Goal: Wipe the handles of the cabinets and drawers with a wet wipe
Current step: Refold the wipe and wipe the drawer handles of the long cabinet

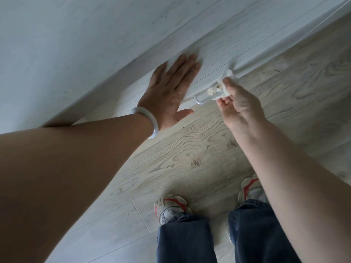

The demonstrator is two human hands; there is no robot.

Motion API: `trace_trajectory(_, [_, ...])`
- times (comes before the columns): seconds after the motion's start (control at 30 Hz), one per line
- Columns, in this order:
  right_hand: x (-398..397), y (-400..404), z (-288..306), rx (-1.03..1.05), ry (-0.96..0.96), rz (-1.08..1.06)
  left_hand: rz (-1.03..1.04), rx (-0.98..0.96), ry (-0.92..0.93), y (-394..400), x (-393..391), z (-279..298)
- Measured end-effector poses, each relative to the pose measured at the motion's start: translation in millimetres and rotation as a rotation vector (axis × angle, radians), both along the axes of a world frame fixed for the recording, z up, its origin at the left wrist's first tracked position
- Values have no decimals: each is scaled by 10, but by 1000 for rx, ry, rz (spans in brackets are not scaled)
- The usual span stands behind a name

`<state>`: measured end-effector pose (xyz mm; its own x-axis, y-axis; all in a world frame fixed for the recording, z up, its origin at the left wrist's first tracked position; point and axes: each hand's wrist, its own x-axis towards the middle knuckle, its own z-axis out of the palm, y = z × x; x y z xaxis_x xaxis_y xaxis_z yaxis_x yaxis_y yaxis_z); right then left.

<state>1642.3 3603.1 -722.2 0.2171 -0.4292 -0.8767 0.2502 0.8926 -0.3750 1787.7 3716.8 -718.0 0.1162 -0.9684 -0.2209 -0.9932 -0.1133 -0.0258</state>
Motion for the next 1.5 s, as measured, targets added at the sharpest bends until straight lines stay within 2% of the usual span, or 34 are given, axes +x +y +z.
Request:
trace_trajectory(0.1, [135, 350, 21, -24, -2, 148, 5, -10, 9, 9, 7, -6])
trace_trajectory(0.17, [192, 471, 44, -8, 14, 164, 8, -11, 21, 10, 5, -4])
trace_trajectory(0.37, [28, 187, 136, -38, 166, 299, -11, 1, -3, 15, -4, -3])
trace_trajectory(0.5, [-202, 29, 239, -57, 275, 235, -6, 33, -7, 6, -12, 23])
trace_trajectory(0.6, [-449, 23, 328, -119, 360, 410, 12, 110, 12, -21, -48, 103])
trace_trajectory(0.7, [-657, 210, 531, -175, 377, 586, 136, 211, 101, -89, -204, 309])
trace_trajectory(0.8, [-780, 383, 814, -240, 389, 665, 277, 331, 249, -101, -446, 589])
trace_trajectory(1.0, [-738, 542, 1566, -412, 332, 816, 501, 536, 443, 474, -733, 1356])
trace_trajectory(1.13, [-584, 744, 1977, -490, 262, 1012, 763, 451, 572, 962, -814, 1819])
trace_trajectory(1.23, [-422, 991, 2206, -524, 194, 1148, 886, 360, 640, 1299, -900, 2109])
trace_trajectory(1.5, [-111, 1843, 2583, -618, 112, 1445, 1234, 153, 783, 2212, -1042, 2430])
